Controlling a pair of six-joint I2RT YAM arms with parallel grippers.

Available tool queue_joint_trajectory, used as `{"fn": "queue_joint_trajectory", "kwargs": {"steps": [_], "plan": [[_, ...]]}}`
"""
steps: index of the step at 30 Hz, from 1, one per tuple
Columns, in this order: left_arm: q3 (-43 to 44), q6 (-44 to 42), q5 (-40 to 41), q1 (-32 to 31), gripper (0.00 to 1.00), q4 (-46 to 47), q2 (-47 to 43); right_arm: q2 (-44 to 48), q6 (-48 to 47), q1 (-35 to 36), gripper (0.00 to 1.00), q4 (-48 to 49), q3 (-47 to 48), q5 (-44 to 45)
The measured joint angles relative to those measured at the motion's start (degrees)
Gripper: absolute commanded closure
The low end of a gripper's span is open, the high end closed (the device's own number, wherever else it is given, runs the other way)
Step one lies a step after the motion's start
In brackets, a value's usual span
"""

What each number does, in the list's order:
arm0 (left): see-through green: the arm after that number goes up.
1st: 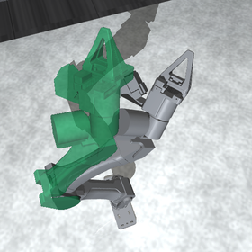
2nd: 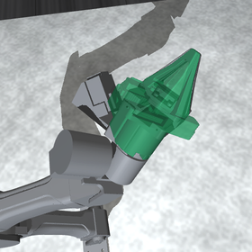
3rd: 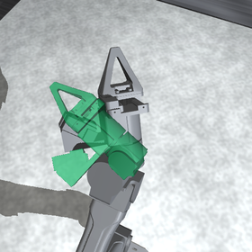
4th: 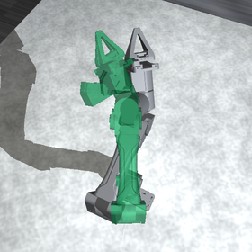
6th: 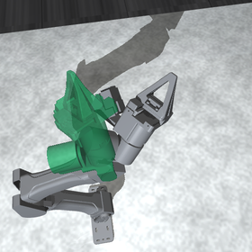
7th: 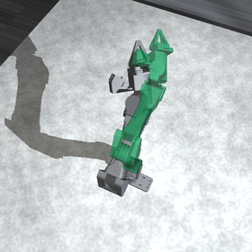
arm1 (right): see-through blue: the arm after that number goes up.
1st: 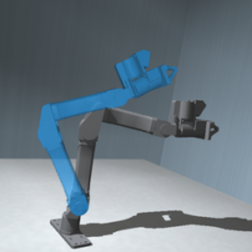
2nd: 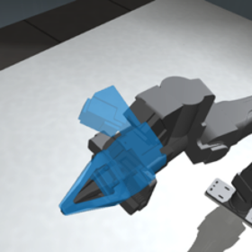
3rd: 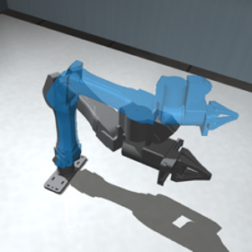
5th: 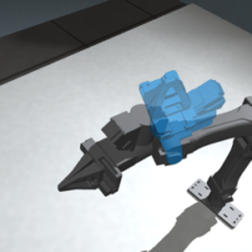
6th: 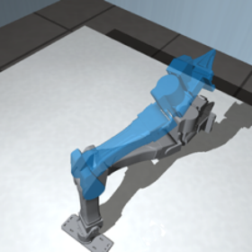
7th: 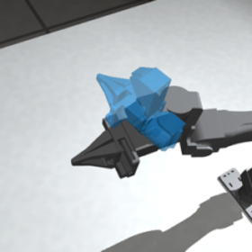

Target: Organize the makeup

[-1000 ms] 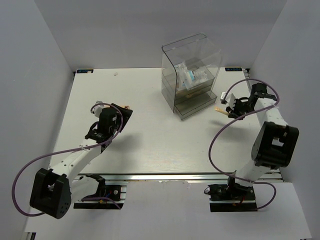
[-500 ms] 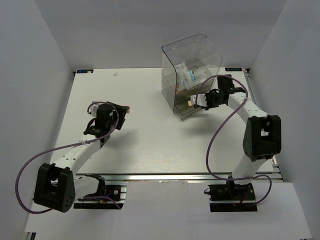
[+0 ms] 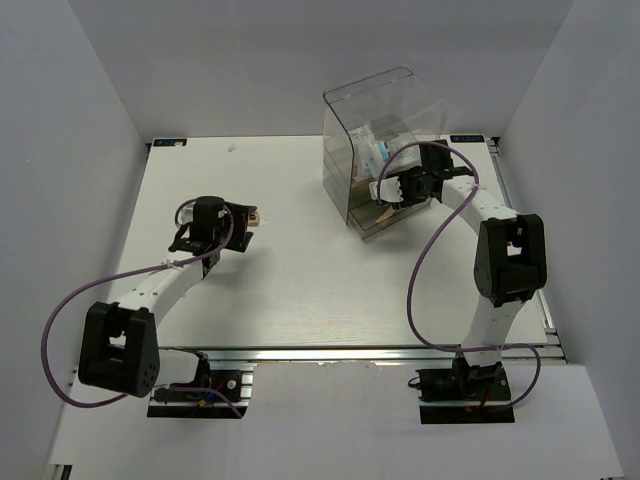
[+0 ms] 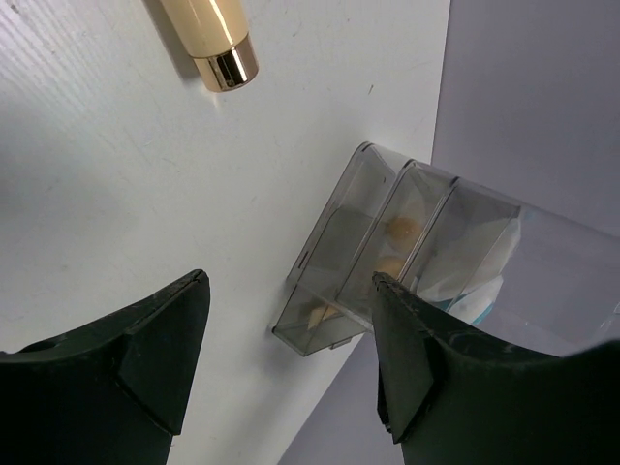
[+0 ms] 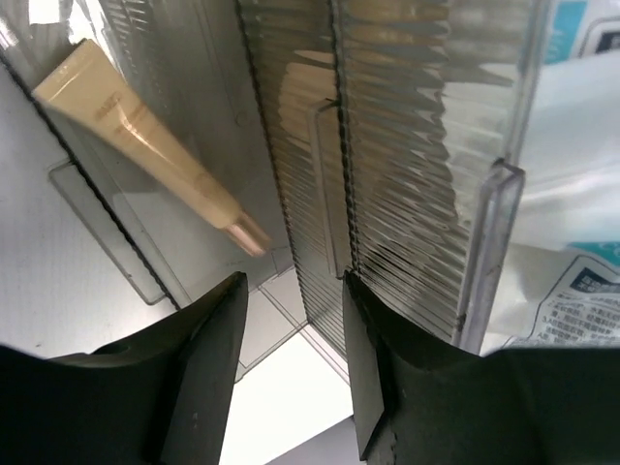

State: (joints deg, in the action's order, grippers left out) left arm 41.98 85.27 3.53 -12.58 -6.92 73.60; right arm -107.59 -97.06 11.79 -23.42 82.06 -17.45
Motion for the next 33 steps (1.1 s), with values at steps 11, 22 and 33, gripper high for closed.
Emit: {"fn": "queue_joint_trajectory", "kwargs": {"steps": [11, 22, 33], "plan": [[18.5, 4.8, 1.6, 1.9, 0.26, -13.3, 17.7, 16.5, 32.1, -3.0, 0.28, 7.0, -9.4, -9.3], [41.3, 7.6, 1.6, 4.2, 0.3, -32.9, 42.9, 38.4, 55.9, -3.9, 0.2, 17.9, -26.8, -14.1], [43.6, 6.6, 1.8, 5.7, 1.0, -36.0, 44.3, 40.3, 61.4, -5.8, 0.2, 17.9, -28.3, -14.7]]}}
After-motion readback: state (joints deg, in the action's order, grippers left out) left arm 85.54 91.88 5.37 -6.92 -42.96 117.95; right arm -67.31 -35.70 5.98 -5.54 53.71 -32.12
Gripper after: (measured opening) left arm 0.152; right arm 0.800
